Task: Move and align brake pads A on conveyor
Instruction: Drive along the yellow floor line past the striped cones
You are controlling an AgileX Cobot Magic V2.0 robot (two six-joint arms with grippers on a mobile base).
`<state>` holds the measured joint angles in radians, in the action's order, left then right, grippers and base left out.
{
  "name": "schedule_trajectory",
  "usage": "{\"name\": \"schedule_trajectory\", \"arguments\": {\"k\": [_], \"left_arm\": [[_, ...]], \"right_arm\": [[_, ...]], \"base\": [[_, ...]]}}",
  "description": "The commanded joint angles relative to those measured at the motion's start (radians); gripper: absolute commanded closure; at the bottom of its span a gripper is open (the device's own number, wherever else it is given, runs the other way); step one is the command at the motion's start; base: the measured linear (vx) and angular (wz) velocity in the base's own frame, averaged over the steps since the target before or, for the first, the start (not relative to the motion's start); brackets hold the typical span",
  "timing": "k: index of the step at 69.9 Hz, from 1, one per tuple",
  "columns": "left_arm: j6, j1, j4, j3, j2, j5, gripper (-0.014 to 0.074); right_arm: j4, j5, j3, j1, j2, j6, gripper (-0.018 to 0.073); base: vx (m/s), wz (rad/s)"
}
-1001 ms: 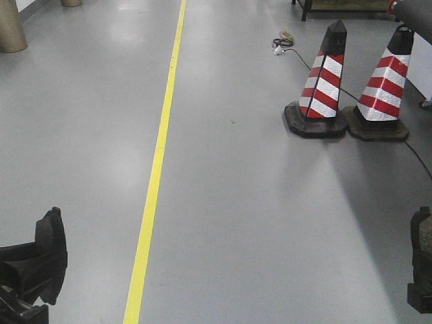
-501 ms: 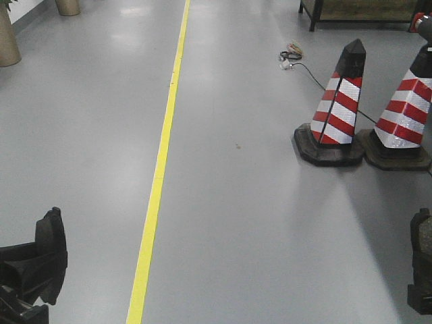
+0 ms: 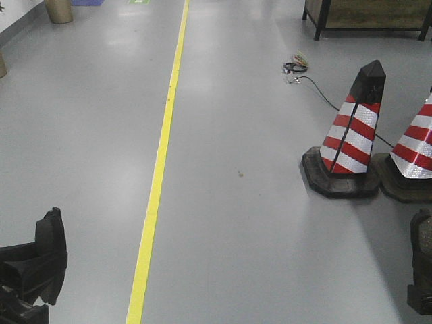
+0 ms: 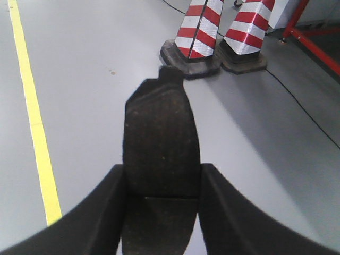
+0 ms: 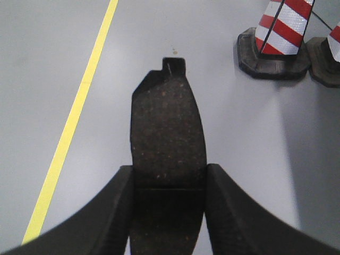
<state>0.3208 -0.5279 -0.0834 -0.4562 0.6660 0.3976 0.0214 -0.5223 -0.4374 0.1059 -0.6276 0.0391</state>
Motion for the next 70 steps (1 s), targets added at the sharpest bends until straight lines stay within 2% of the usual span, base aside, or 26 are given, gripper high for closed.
{"name": "schedule_trajectory", "arguments": {"k": [1,70], "left_arm": [[0.004,-0.006,-0.004,-0.030,-0.003,-0.082,0.0458],[0.004,-0.006,-0.004,-0.030,-0.003,-0.082,0.0458]], "right_arm": [[0.007,0.080,-0.031,-0.005,0.001,-0.010,0.0515],[0.007,0.080,-0.031,-0.005,0.001,-0.010,0.0515]], "base": [[0.49,-0.06],[0.47,-0.13]]}}
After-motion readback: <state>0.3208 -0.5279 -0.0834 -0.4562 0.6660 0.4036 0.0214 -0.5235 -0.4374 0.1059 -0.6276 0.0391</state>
